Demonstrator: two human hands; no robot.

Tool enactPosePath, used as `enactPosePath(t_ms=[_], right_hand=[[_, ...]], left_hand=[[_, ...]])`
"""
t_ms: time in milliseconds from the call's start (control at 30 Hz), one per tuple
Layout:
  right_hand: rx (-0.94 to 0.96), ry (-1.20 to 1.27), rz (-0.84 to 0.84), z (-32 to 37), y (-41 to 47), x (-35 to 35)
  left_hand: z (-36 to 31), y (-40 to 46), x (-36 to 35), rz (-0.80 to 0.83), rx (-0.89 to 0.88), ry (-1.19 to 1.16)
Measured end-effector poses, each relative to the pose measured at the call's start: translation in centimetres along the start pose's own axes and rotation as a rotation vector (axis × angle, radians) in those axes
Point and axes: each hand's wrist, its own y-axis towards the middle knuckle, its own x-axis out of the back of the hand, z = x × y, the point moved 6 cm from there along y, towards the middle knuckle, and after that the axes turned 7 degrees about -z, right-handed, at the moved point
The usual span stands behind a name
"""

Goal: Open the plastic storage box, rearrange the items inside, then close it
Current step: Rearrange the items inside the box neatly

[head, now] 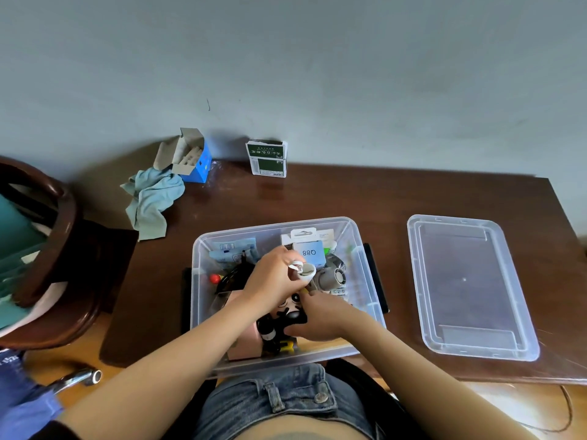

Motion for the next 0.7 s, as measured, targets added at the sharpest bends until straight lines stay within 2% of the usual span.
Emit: enactPosePath(t_ms=[133,300,433,600,700], right_hand=[[-0.009,-0.021,-0.014,-0.2,-0.6,0.7],[-0.199,-0.071,-0.378,-2.6,-1.4,4.8],[-0.306,-0.120,-0.320,-3.2,-0.9,4.6],[-0.181,-0.284,-0.316,-1.8,-0.9,3.9],[-0.165,-0.283,-0.320,-1.6,-1.2,3.9]], left_hand=[[0.1,-0.3,-0.2,-0.009,0.029,0.112],[-0.1,-1.0,-0.1,-0.005,-0.046,0.199],[0.5,-1.5,0.0,-0.035,-0.021,0.157],[2.4,-2.0,1.1,-0.066,0.075,0.046],[2.7,-2.3,1.6,-0.082,0.099,-0.028]])
